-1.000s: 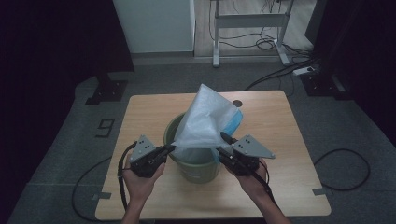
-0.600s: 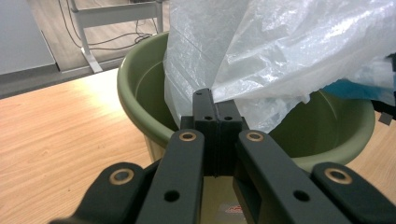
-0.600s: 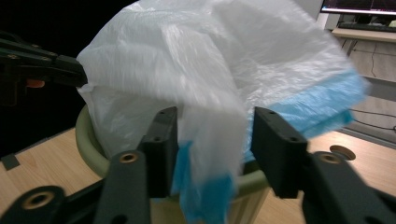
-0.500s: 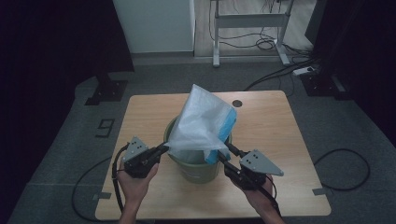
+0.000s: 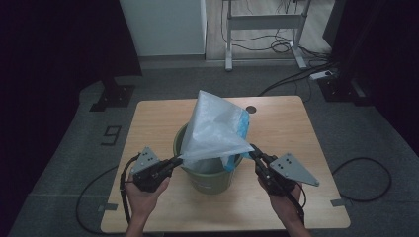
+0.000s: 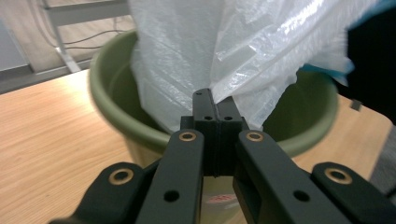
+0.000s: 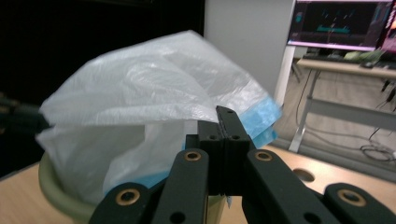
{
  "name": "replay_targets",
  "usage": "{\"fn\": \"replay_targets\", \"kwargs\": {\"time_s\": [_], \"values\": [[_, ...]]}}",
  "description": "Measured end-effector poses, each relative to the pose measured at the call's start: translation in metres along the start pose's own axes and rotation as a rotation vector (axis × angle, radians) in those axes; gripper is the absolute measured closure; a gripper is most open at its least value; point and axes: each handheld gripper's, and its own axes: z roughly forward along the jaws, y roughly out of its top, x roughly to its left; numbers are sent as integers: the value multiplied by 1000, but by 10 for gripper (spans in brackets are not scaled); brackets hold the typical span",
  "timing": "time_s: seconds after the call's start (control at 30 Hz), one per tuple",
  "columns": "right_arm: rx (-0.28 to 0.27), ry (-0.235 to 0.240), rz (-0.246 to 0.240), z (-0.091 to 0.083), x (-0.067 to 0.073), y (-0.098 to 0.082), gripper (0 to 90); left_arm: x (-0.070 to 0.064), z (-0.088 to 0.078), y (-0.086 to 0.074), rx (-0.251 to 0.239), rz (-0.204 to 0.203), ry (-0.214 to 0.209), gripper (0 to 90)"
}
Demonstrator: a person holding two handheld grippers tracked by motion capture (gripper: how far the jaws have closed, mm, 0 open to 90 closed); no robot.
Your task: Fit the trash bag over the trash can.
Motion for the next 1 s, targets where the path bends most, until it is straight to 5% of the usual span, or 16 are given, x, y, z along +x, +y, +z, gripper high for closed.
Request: {"fn": "replay_targets", "kwargs": {"time_s": [0.13,0.3,0.43,0.47,0.5,0.57,0.73,1.0], "values": [[-42,0,-9,-6,-2,15,885,-4,0,3,1,11,-46,894],[-41,17,-18,-2,1,20,885,-3,-6,5,-21,4,-44,794],[-27,29,-21,4,3,19,885,-3,-13,6,-57,11,-28,503],[-22,31,-24,7,4,18,886,-4,-16,7,-69,25,-10,503],[-12,37,-27,11,5,17,886,-5,-18,8,-70,33,-3,388],[-10,37,-28,12,5,17,886,-8,-21,10,-76,47,6,322],[-1,36,-33,14,4,20,887,-14,-26,25,-107,86,-4,293],[-1,58,-53,16,10,26,887,-22,-10,47,-77,147,-8,345]]}}
